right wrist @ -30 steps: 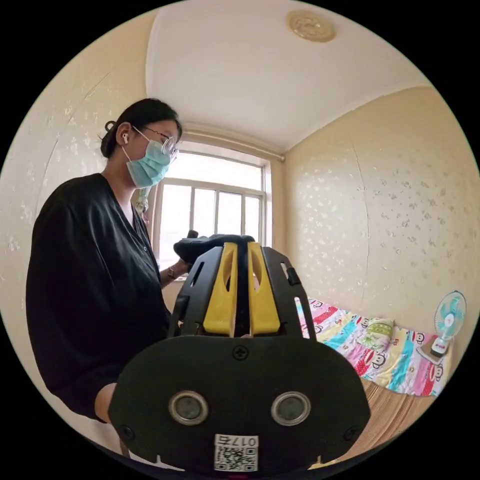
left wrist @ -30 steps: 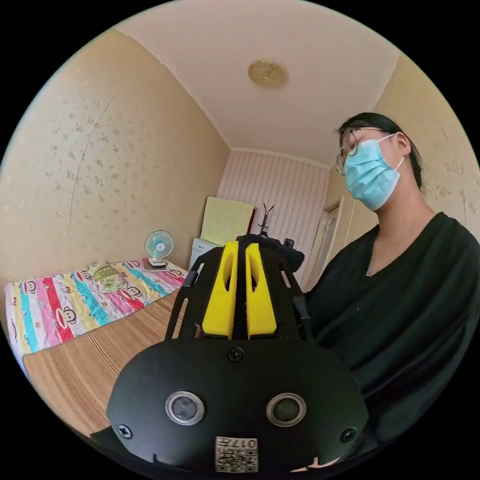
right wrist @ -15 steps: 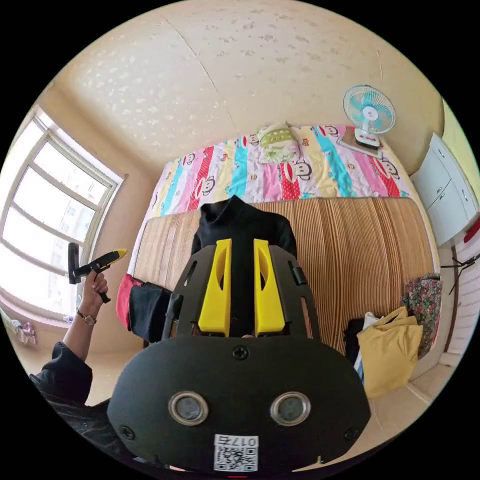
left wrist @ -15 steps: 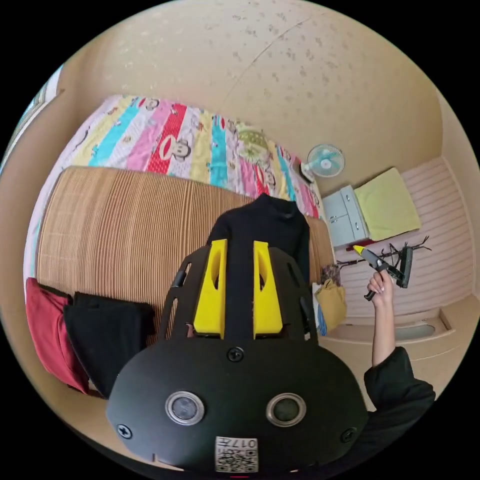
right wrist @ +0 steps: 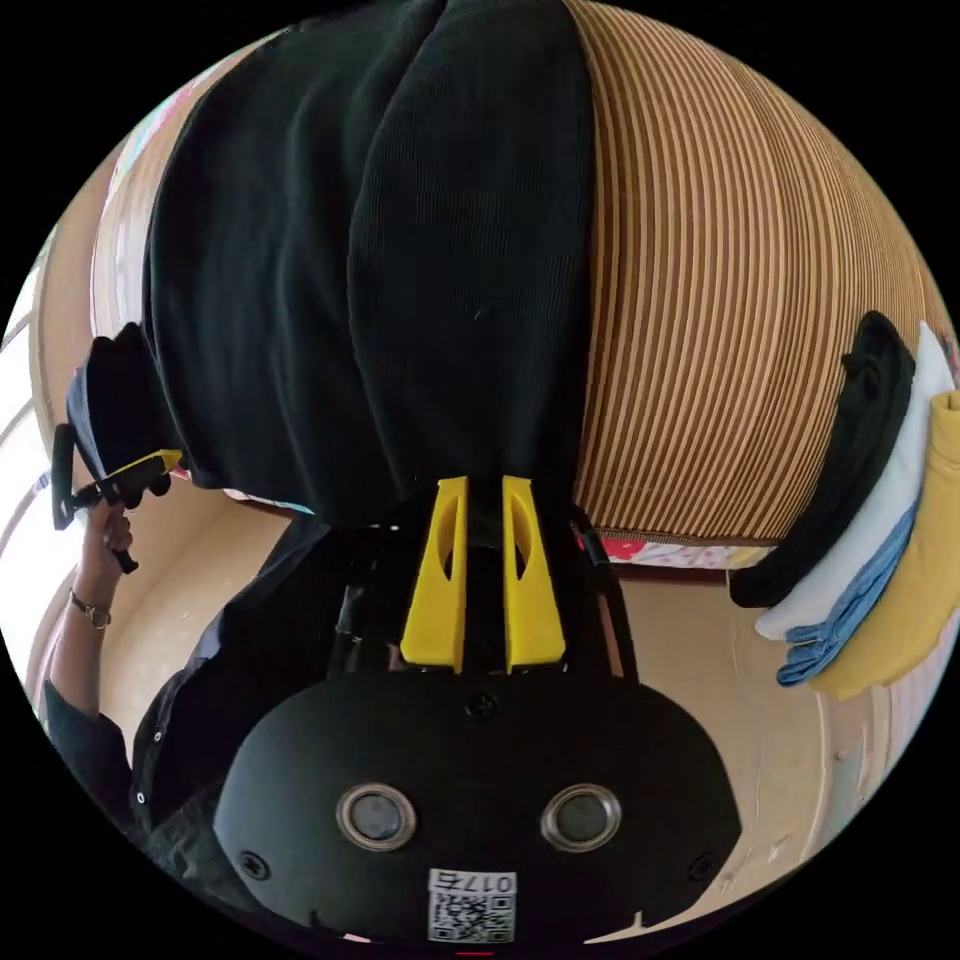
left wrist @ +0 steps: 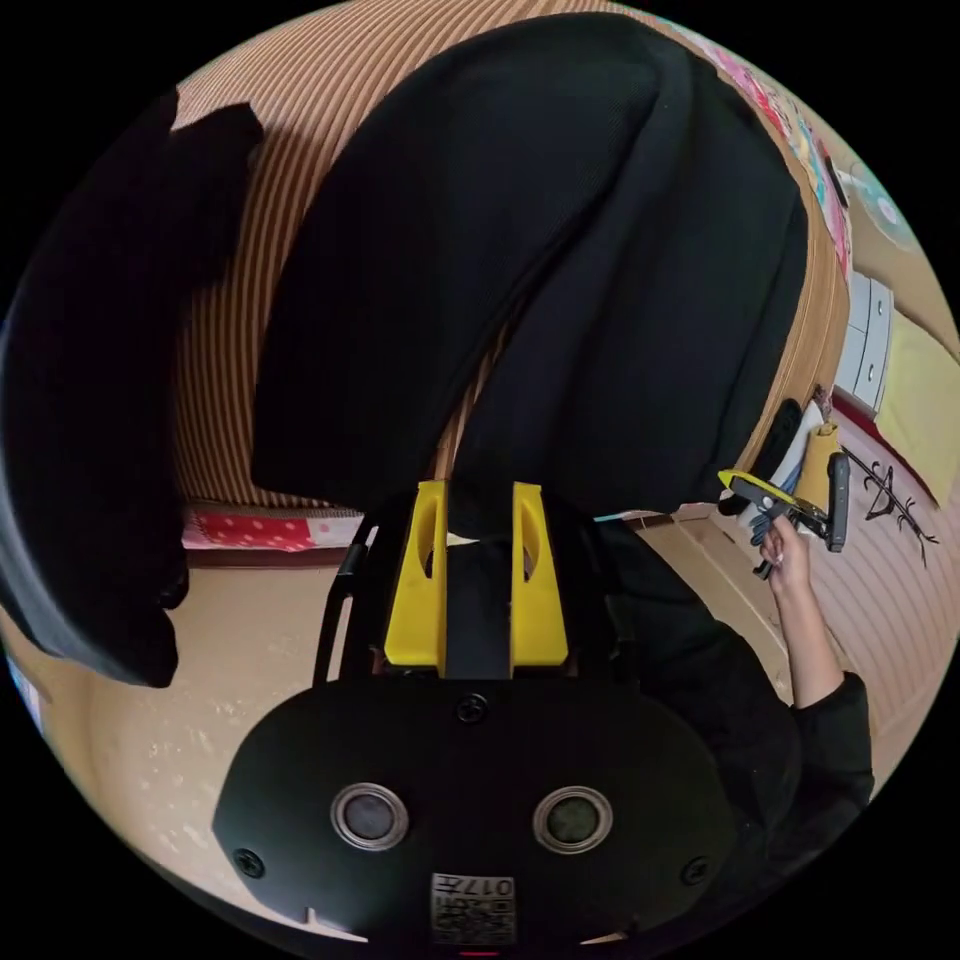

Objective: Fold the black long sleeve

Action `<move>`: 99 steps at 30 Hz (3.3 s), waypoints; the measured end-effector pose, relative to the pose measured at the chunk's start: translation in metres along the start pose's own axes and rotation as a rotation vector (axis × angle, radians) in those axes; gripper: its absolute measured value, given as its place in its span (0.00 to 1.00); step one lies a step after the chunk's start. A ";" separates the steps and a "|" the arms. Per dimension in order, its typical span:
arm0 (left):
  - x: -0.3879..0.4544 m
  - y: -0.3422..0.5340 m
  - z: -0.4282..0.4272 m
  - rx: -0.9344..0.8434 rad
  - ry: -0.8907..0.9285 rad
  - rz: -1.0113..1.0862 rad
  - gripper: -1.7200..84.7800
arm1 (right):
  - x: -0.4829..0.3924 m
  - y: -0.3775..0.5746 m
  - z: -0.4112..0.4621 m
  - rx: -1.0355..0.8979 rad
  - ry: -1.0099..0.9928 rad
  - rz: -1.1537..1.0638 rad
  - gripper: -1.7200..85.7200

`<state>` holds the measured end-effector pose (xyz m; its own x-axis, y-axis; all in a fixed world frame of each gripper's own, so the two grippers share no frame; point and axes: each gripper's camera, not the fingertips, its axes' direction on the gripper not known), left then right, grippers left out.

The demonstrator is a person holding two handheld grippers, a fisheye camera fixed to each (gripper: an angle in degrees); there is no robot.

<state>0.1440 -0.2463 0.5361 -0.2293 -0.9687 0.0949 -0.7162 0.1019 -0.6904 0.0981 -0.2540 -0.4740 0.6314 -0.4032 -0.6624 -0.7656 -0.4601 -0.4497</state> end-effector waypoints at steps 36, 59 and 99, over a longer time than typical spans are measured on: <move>-0.148 0.099 -0.112 0.092 -0.133 -0.081 0.03 | 0.018 0.094 0.003 0.004 0.578 -0.619 0.06; -0.545 0.274 -0.020 0.804 1.352 -1.197 0.11 | 0.136 0.183 -0.089 -0.428 0.140 -0.142 0.03; 0.088 0.092 0.104 0.311 0.134 0.230 0.05 | 0.225 0.393 -0.460 0.597 -0.395 0.175 0.05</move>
<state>0.1268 -0.3455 0.4066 -0.4587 -0.8885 -0.0087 -0.4075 0.2191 -0.8866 -0.0034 -0.8897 -0.5242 0.4885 -0.0640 -0.8702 -0.8591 0.1393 -0.4925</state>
